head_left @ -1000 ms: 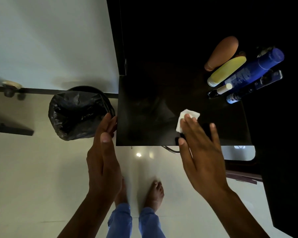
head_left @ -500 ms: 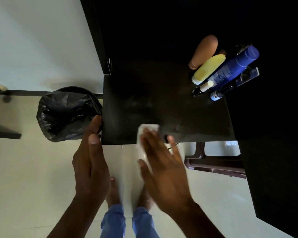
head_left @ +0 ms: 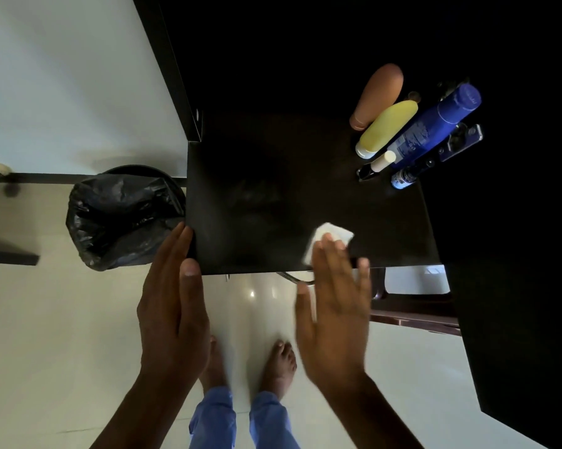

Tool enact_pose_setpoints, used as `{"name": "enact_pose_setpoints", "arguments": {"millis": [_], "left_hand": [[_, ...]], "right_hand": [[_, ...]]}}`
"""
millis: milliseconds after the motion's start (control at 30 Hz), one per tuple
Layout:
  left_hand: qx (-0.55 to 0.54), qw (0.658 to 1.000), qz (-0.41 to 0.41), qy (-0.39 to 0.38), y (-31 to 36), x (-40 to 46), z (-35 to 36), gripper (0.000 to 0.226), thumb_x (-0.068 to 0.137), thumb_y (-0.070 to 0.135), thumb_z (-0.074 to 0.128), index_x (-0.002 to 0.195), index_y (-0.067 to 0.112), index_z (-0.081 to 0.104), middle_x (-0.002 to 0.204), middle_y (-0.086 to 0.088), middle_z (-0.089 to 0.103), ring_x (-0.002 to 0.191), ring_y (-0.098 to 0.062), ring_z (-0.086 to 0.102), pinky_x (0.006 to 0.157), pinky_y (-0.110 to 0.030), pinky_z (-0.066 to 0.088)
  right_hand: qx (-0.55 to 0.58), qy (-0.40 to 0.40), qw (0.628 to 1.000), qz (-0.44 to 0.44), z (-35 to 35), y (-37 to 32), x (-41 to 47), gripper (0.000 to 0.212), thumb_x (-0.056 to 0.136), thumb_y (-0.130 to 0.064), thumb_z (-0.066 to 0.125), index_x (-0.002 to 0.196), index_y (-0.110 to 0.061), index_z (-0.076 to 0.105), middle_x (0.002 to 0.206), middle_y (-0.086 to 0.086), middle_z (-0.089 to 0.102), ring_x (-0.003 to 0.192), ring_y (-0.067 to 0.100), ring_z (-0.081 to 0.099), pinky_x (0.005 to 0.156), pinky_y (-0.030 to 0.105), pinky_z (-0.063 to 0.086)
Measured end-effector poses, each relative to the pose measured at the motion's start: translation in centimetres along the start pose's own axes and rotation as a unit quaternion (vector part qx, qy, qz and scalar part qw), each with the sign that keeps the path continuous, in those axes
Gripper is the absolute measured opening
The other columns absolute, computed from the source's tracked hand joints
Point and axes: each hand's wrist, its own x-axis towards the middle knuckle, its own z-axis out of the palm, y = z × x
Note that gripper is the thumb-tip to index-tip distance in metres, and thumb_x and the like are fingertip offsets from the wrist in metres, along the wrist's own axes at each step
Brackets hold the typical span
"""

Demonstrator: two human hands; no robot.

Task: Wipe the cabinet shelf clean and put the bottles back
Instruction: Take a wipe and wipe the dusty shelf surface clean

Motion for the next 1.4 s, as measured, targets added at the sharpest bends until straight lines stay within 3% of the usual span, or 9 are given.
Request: {"name": "enact_pose_setpoints", "arguments": {"millis": [133,233,433,533,700,833,1033,1200,1400], "left_hand": [[0.072,0.997,0.020,0.002,0.2,0.3,-0.1,0.062,0.111,0.047,0.022,0.154,0.012,0.049,0.160,-0.002,0.048,0.149,-0.011,0.042,0.121,-0.032,0.036],[0.131,0.991,0.033,0.000,0.5,0.3,-0.1,0.063,0.110,0.049,0.020,0.154,0.013,0.048,0.160,-0.004,0.048,0.146,-0.010,0.040,0.117,-0.031,0.032],[0.183,0.983,0.034,-0.010,0.6,0.1,0.0,0.065,0.109,0.051,0.022,0.156,0.014,0.045,0.160,-0.006,0.047,0.146,-0.021,0.043,0.115,-0.031,0.030],[0.181,0.983,0.028,-0.017,0.3,0.1,0.0,0.063,0.109,0.052,0.023,0.158,0.017,0.041,0.162,-0.003,0.045,0.148,-0.019,0.042,0.116,-0.034,0.031],[0.181,0.983,0.032,-0.011,-0.1,-0.1,0.5,0.064,0.109,0.052,0.023,0.160,0.018,0.041,0.164,0.001,0.043,0.148,-0.001,0.030,0.119,-0.029,0.028],[0.191,0.980,0.046,-0.007,-0.1,-0.3,0.7,0.066,0.109,0.052,0.026,0.158,0.013,0.043,0.163,-0.003,0.044,0.147,-0.003,0.033,0.117,-0.027,0.028],[0.212,0.975,0.062,-0.003,0.1,-0.4,1.0,0.063,0.109,0.045,0.030,0.160,0.010,0.040,0.165,-0.009,0.041,0.147,-0.031,0.042,0.116,-0.047,0.038],[0.219,0.974,0.056,0.001,-0.1,-0.8,1.8,0.064,0.108,0.041,0.033,0.162,0.008,0.033,0.167,-0.013,0.034,0.148,-0.036,0.038,0.116,-0.053,0.037],[0.223,0.974,0.049,0.007,0.4,-1.0,2.9,0.070,0.107,0.046,0.032,0.165,0.007,0.024,0.176,-0.009,0.013,0.158,-0.035,0.024,0.124,-0.055,0.030]], "right_hand": [[-0.020,-0.065,0.987,-0.144,1.6,-4.8,1.7,0.059,0.111,-0.042,0.024,0.159,-0.010,0.037,0.168,0.005,0.031,0.158,0.018,0.023,0.130,0.043,0.012],[-0.038,-0.081,0.974,-0.206,2.0,-5.6,4.9,0.057,0.111,-0.040,0.028,0.160,-0.011,0.035,0.169,0.005,0.029,0.159,0.018,0.021,0.130,0.046,0.010],[-0.049,0.010,0.994,-0.100,1.8,-3.5,12.5,0.050,0.111,-0.036,0.039,0.148,-0.005,0.054,0.157,0.013,0.051,0.150,0.024,0.043,0.128,0.050,0.020],[-0.067,-0.046,0.995,-0.049,0.5,-2.8,9.7,0.055,0.112,-0.042,0.029,0.156,-0.012,0.043,0.164,0.006,0.040,0.156,0.017,0.031,0.131,0.046,0.012],[-0.090,-0.090,0.982,-0.138,0.4,-4.6,2.0,0.059,0.109,-0.042,0.026,0.156,-0.011,0.042,0.165,0.007,0.036,0.156,0.021,0.028,0.127,0.046,0.014],[-0.061,-0.102,0.973,-0.199,1.5,-5.3,3.8,0.057,0.112,-0.040,0.026,0.159,-0.010,0.037,0.167,0.007,0.032,0.159,0.021,0.021,0.130,0.046,0.013],[-0.094,-0.079,0.990,-0.063,-1.1,0.2,6.5,0.055,0.112,-0.039,0.023,0.159,-0.012,0.034,0.169,0.005,0.031,0.159,0.016,0.019,0.131,0.044,0.008],[-0.116,-0.049,0.990,0.071,-3.5,6.5,3.1,0.059,0.110,-0.042,0.028,0.160,-0.011,0.036,0.167,0.006,0.034,0.158,0.016,0.023,0.131,0.045,0.016],[-0.079,0.006,0.988,0.130,-3.0,6.4,0.3,0.063,0.108,-0.046,0.030,0.160,-0.012,0.036,0.168,0.004,0.029,0.158,0.011,0.009,0.132,0.035,0.003]]}}
